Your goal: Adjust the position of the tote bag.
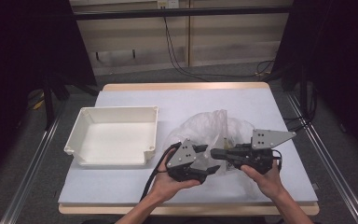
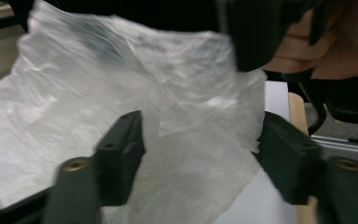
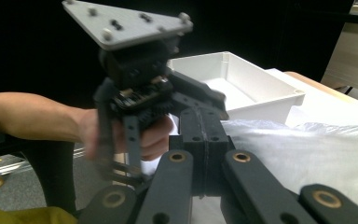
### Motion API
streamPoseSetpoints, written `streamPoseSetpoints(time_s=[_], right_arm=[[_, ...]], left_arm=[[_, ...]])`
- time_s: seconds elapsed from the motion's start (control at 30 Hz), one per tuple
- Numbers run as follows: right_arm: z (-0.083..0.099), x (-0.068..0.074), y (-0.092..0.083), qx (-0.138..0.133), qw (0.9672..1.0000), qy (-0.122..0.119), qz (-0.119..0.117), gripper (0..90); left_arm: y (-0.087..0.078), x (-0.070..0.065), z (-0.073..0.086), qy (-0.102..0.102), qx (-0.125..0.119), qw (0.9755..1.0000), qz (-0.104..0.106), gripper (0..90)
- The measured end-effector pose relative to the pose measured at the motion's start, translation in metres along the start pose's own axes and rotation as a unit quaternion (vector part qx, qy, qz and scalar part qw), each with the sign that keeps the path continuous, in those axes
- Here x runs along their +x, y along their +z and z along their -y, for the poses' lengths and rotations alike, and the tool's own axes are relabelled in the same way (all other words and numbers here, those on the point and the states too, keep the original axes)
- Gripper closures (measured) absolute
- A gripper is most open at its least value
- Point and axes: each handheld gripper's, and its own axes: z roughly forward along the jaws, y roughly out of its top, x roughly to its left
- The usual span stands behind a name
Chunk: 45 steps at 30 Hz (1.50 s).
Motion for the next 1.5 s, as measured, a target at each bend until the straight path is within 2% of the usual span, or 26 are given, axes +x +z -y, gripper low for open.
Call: streamPoseSetpoints(time_s=[0.17, 0.2, 0.23, 0.27, 0.33, 0.4, 0.5, 0.53, 0.63, 0.67, 0.8, 1.0, 1.13, 1.2, 1.43, 1.47, 1.5], right_arm=[[0.001, 0.002, -0.001, -0.001, 1.0, 0.002, -0.003, 90.0], [0.001, 0.002, -0.002, 0.0, 1.0, 0.0, 0.001, 90.0], [0.002, 0.002, -0.003, -0.002, 1.0, 0.002, -0.001, 90.0], [0.002, 0.002, -0.003, -0.003, 1.0, 0.002, -0.001, 90.0], [0.003, 0.0, -0.004, -0.003, 1.0, 0.004, 0.002, 90.0], [0.003, 0.0, -0.005, -0.005, 1.0, 0.005, 0.002, 90.0], [0.003, -0.001, -0.006, -0.009, 0.9999, 0.003, 0.005, 90.0], [0.003, -0.001, -0.007, -0.012, 0.9999, 0.004, 0.006, 81.8], [0.003, -0.002, -0.008, -0.013, 0.9999, 0.005, 0.007, 79.1], [0.003, -0.002, -0.01, -0.017, 0.9998, 0.004, 0.008, 71.9], [0.005, -0.004, -0.015, -0.021, 0.9996, 0.008, 0.02, 65.6], [0.01, -0.005, -0.023, -0.021, 0.9989, 0.019, 0.038, 62.5], [0.016, -0.008, -0.039, -0.024, 0.9966, 0.03, 0.072, 58.7], [0.022, -0.008, -0.045, -0.015, 0.9957, 0.028, 0.087, 58.1], [0.042, -0.006, -0.06, 0.003, 0.9924, 0.046, 0.114, 55.9], [0.05, -0.002, -0.066, 0.008, 0.9896, 0.054, 0.133, 52.6], [0.053, 0.0, -0.069, 0.008, 0.9892, 0.056, 0.135, 52.6]], left_arm=[[0.008, 0.001, 0.001, -0.004, 0.0, 1.0, -0.001, 63.6], [0.008, 0.0, 0.001, 0.003, 0.004, 1.0, -0.003, 73.2], [0.008, 0.0, 0.002, -0.006, 0.002, 0.9999, 0.014, 78.3], [0.007, 0.0, 0.002, 0.0, 0.006, 1.0, 0.008, 82.0], [0.007, 0.002, 0.003, -0.009, 0.007, 0.9998, 0.018, 88.4], [0.007, 0.002, 0.003, -0.009, 0.006, 0.9998, 0.017, 89.5], [0.006, 0.004, 0.003, -0.006, 0.012, 0.9996, 0.026, 90.0], [0.006, 0.004, 0.003, -0.008, 0.016, 0.9995, 0.027, 90.0], [0.007, 0.004, 0.005, -0.012, 0.017, 0.9994, 0.029, 90.0], [0.007, 0.006, 0.006, -0.012, 0.021, 0.9992, 0.031, 90.0], [0.004, 0.008, 0.009, -0.017, 0.023, 0.9992, 0.029, 90.0], [-0.001, 0.012, 0.013, -0.023, 0.026, 0.999, 0.029, 90.0], [-0.011, 0.015, 0.014, -0.029, 0.025, 0.9991, 0.018, 90.0], [-0.015, 0.015, 0.013, -0.028, 0.023, 0.9992, 0.018, 90.0], [-0.028, 0.015, 0.014, -0.033, 0.019, 0.9992, 0.013, 90.0], [-0.033, 0.017, 0.014, -0.036, 0.018, 0.9992, 0.005, 90.0], [-0.035, 0.017, 0.014, -0.037, 0.017, 0.9992, 0.002, 90.0]])
